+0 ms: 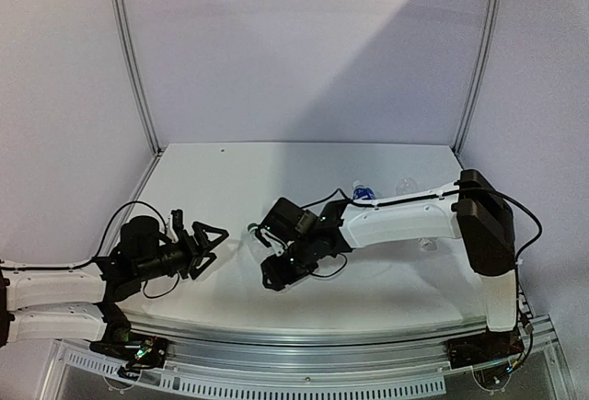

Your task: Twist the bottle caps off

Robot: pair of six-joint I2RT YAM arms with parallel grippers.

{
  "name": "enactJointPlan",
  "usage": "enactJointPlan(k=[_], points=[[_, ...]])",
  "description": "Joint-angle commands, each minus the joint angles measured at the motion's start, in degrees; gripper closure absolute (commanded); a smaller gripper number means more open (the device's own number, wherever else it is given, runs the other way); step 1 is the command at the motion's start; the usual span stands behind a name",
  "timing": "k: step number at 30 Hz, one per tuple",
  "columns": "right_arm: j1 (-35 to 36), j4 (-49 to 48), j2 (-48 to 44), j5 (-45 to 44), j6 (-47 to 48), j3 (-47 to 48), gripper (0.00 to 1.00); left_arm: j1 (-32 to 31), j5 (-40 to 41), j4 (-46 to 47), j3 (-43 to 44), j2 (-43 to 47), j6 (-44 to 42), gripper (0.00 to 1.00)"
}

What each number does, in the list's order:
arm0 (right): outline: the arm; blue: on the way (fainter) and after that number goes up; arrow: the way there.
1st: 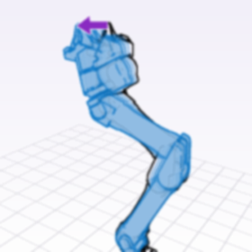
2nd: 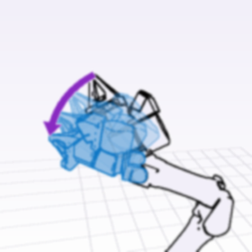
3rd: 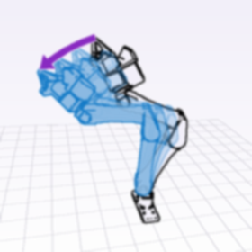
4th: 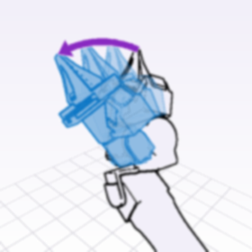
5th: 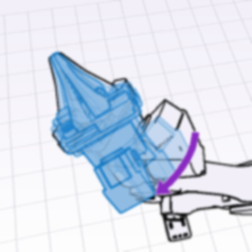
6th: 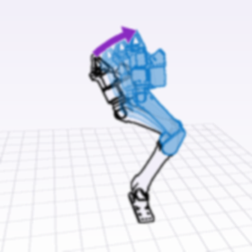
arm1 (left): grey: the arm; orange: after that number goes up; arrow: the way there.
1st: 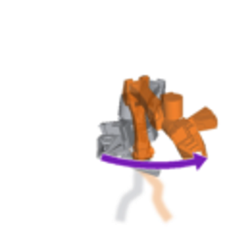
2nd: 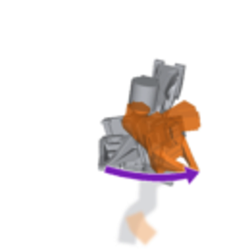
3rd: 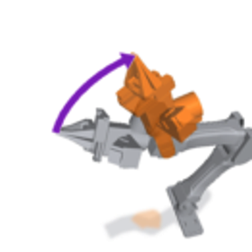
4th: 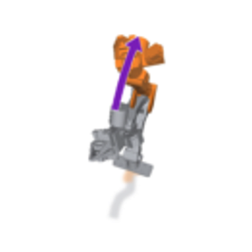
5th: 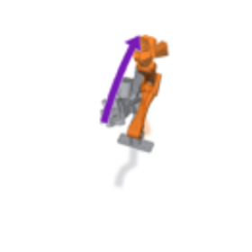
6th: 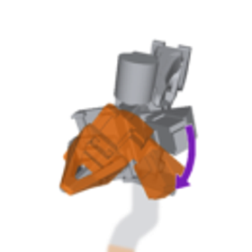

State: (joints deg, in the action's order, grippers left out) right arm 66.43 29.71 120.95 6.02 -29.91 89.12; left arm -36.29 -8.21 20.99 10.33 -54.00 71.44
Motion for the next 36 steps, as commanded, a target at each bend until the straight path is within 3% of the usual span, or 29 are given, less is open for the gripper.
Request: enactJointPlan(k=[1, 5, 12, 19, 29, 36], points=[[0.3, -3.8, -1.8, -2.2, -1.0, -3.2, 0.52, 0.8, 1.0, 5.0, -1.5, 0.4, 0.1, 0.04], [0.3, -13.5, -7.7, -2.0, -1.7, -10.0, 0.55, 0.6, 1.5, 12.4, -3.1, 1.6, -3.6, 0.04], [0.3, -25.8, -16.9, -4.0, -1.5, -19.4, 0.54, -1.0, 4.6, 5.6, 0.1, 6.8, -8.7, 0.03], [0.5, -28.6, -17.4, -3.1, -0.1, -19.6, 0.53, -4.1, 4.4, 5.8, 3.6, 1.4, -9.4, 0.03], [5.0, -23.8, -17.2, -15.7, 6.6, -16.0, 0.50, -11.6, 6.0, 8.6, 8.7, -6.7, -11.8, 0.05], [7.3, -24.6, -17.6, -19.4, 9.4, -16.1, 0.50, -13.0, 5.6, 11.3, 10.2, -9.5, -12.9, 0.08]])
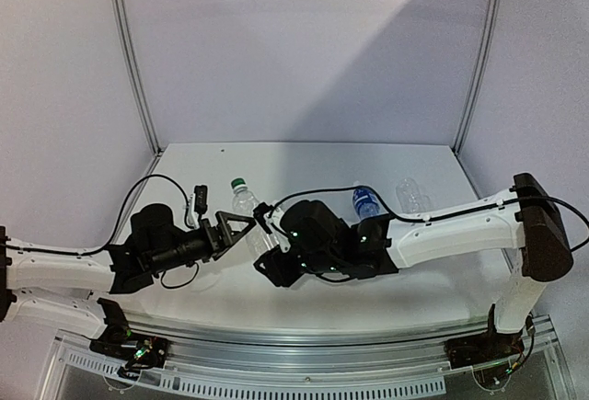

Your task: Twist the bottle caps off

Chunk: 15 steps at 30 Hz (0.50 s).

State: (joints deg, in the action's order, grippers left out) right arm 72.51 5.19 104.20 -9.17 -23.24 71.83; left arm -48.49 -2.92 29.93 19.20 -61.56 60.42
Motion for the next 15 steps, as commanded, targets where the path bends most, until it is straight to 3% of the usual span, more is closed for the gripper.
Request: enactJointPlan(k=[1, 15], points=[[1.7, -0.5, -1.0, -4.6, 3.1, 1.1, 0.50, -0.8, -0.1, 2.9, 1.6, -2.5, -1.9, 0.09], [2.3, -5.9, -3.7, -6.2, 4.0, -2.0, 0.45, -2.1, -5.3, 11.6, 4.0, -11.9, -2.7, 0.17]])
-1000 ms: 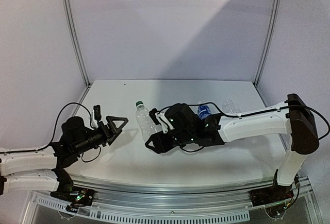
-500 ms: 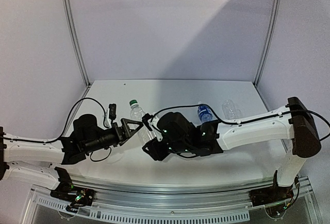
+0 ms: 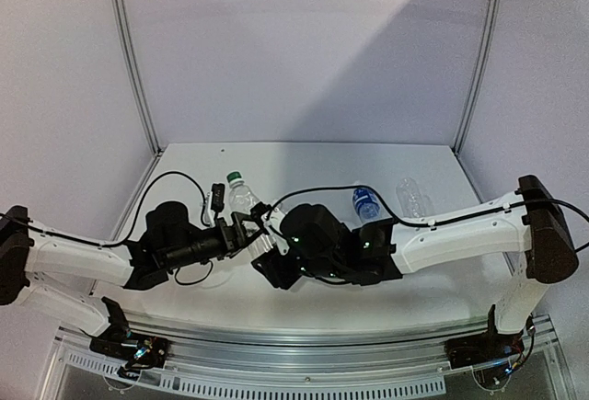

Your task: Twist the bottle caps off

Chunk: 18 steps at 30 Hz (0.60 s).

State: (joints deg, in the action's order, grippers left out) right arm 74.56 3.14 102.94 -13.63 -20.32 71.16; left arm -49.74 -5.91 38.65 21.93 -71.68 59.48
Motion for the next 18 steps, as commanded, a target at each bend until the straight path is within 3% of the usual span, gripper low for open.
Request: enactJointPlan(k=[1, 6, 9, 13, 18], points=[[0.3, -4.5, -2.5, -2.0, 1.1, -1.5, 0.45, -1.0, -3.0, 3.4, 1.4, -2.2, -2.0, 0.19], [0.3, -4.8, -3.0, -4.0, 1.4, -2.0, 0.41, -1.2, -4.2, 5.0, 1.2, -3.2, -3.5, 0.33], [0.3, -4.4, -3.5, -3.0, 1.5, -2.4, 0.30, -1.2, -1.6, 1.9, 1.4, -1.4, -6.8, 0.38], [0.3, 4.2, -4.5, 3.6, 2.3, -0.4, 0.09, -1.2, 4.0, -14.1, 5.0, 3.8, -15.0, 0.40], [0.2, 15.3, -11.3, 7.0, 6.0, 0.0, 0.07, -1.6, 15.4, -34.5, 12.4, 6.7, -31.5, 0.41]])
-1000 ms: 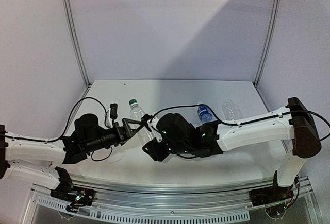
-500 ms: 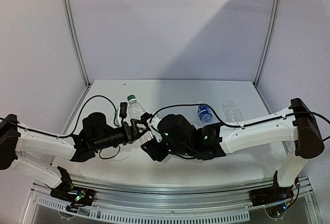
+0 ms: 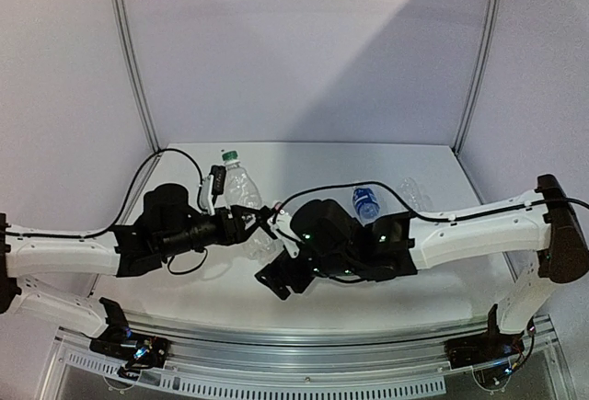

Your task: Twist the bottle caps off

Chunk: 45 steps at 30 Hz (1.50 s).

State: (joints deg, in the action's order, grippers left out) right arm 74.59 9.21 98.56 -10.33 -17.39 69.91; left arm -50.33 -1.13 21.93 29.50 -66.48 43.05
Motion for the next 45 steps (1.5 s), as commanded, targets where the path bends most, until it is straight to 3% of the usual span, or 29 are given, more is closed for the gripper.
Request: enactJointPlan(k=[1, 7, 11, 14, 17, 24, 30, 33, 36, 39, 45], points=[[0.0, 10.7, -9.8, 3.8, 3.2, 1.2, 0.07, -1.5, 13.7, -19.4, 5.3, 1.2, -17.5, 0.41], [-8.4, 22.7, -17.5, 8.6, -5.4, 5.6, 0.12, -4.1, 30.5, -26.4, 8.7, -2.8, -29.6, 0.54], [-9.0, 31.7, -17.2, 3.8, -5.7, 10.6, 0.16, -8.5, 37.6, -26.1, 8.7, -4.9, -35.7, 0.58], [-9.1, 32.8, -16.8, 0.8, -3.3, 11.1, 0.17, -12.1, 40.9, -25.9, 9.4, -7.7, -39.8, 0.59], [-9.0, 30.3, -18.2, -0.8, -2.2, 9.6, 0.16, -15.6, 46.6, -27.0, 11.5, -12.5, -42.7, 0.69], [-12.8, 33.1, -14.9, 14.1, -9.6, 13.1, 0.21, -22.2, 61.5, -27.6, 15.9, -26.4, -47.8, 0.81], [-19.4, 28.1, -13.5, 29.0, -16.5, 8.2, 0.26, -23.7, 64.5, -27.8, 16.6, -28.3, -47.3, 0.86], [-21.6, 29.7, -12.2, 33.2, -16.3, 8.8, 0.27, -25.4, 64.0, -19.6, 13.6, -25.2, -52.2, 0.84], [-21.9, 29.8, -10.1, 37.2, -16.9, 8.9, 0.27, -28.5, 62.5, -11.4, 10.0, -22.3, -58.9, 0.86], [-21.9, 28.1, -9.2, 40.2, -18.1, 8.5, 0.28, -30.1, 64.8, -6.7, 8.9, -22.1, -62.0, 0.99], [-21.9, 25.4, -8.9, 42.8, -21.0, 8.1, 0.31, -30.4, 65.1, -5.1, 8.2, -21.1, -62.2, 0.99]])
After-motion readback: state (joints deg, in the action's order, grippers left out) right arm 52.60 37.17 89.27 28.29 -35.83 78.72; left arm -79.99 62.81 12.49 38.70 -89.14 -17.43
